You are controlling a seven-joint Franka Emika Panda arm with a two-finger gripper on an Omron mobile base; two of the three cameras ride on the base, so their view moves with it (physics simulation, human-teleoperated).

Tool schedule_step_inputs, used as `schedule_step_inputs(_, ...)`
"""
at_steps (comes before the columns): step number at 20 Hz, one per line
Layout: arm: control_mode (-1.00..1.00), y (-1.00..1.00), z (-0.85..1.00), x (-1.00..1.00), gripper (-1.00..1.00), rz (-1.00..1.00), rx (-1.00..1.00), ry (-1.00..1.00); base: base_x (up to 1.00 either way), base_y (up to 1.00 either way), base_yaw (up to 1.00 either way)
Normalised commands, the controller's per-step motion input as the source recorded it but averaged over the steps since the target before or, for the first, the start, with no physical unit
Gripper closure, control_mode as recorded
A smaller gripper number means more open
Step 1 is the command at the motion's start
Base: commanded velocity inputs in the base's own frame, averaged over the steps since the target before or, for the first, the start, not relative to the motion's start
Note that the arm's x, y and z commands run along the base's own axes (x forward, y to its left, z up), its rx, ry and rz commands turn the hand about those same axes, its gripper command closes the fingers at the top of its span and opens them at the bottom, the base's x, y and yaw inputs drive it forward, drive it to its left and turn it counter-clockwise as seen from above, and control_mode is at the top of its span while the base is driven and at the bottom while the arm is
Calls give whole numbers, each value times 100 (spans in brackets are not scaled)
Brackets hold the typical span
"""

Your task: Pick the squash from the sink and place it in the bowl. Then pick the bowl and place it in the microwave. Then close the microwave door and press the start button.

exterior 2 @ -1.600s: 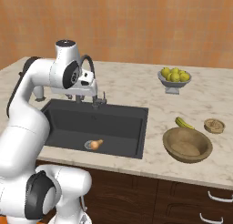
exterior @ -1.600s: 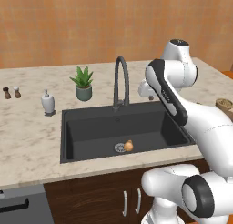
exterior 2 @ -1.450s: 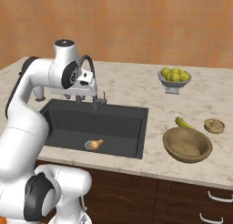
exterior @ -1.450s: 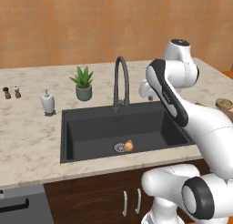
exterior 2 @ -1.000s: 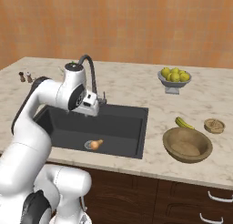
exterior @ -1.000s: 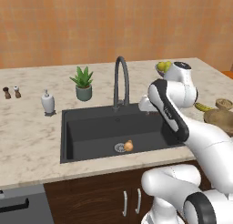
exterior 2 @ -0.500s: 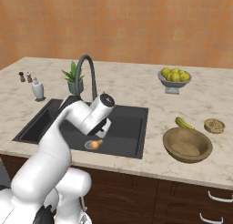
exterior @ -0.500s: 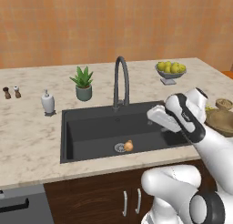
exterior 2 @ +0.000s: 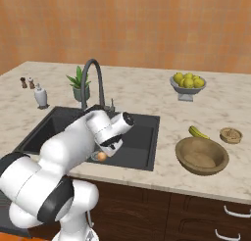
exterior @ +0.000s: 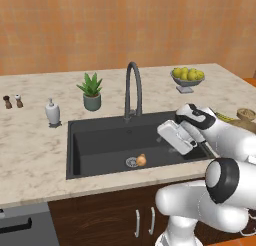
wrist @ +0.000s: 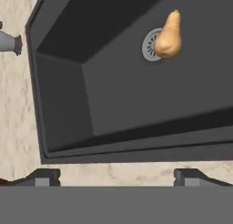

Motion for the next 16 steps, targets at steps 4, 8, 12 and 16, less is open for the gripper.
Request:
schedule_step_inputs(4, -100, 5, -20, 32, -100, 0, -2, 15, 0, 0, 0)
schedule_step_inputs(8, -100, 11, -36, 14, -100, 0, -2, 6, 0, 0, 0)
schedule_step_inputs(12, -100, 20, -48, 11, -100, 0, -1, 3, 0, 0, 0)
schedule_step_inputs(16, -100, 34, -30, 13, -100, 0, -2, 5, 0, 0, 0)
